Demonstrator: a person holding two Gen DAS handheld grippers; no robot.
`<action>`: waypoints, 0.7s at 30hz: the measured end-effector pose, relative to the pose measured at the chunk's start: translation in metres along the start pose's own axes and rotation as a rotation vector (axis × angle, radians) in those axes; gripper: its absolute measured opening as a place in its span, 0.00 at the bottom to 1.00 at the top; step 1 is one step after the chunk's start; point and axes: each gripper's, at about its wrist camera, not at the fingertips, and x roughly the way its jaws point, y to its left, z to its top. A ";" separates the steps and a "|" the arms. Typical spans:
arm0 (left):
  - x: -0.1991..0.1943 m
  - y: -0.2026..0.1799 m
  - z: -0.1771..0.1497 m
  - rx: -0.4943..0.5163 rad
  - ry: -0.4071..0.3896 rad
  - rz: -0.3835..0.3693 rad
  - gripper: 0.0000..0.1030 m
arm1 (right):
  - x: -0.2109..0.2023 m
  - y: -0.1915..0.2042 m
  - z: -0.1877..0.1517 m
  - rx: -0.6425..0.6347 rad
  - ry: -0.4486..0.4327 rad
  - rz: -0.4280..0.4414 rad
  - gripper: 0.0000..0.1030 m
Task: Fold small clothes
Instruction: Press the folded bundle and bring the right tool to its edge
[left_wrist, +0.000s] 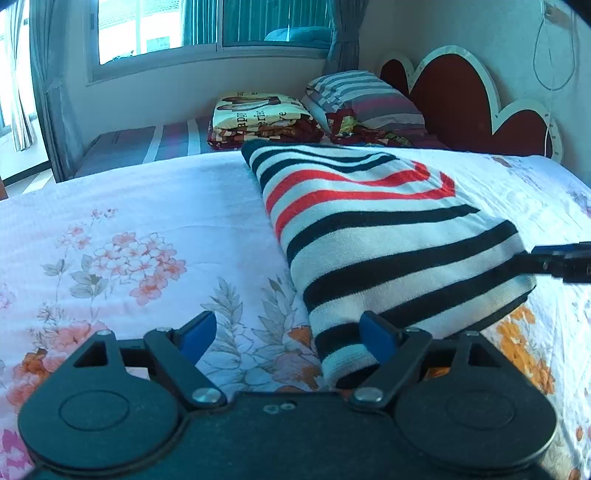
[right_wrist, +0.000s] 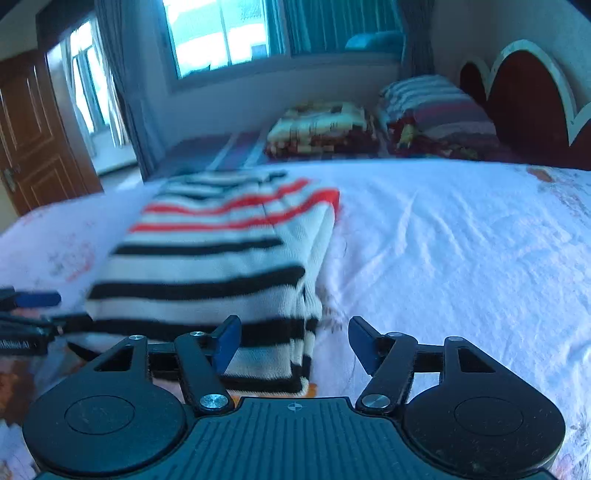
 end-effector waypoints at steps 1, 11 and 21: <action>-0.001 0.000 0.000 0.003 0.000 0.000 0.82 | -0.004 0.002 0.002 -0.003 -0.014 0.011 0.59; 0.003 0.006 -0.004 -0.005 0.021 -0.015 0.83 | 0.022 0.005 -0.001 -0.006 0.130 -0.011 0.15; 0.000 0.042 0.021 -0.223 -0.030 -0.215 0.80 | -0.002 -0.039 0.022 0.262 -0.009 0.106 0.81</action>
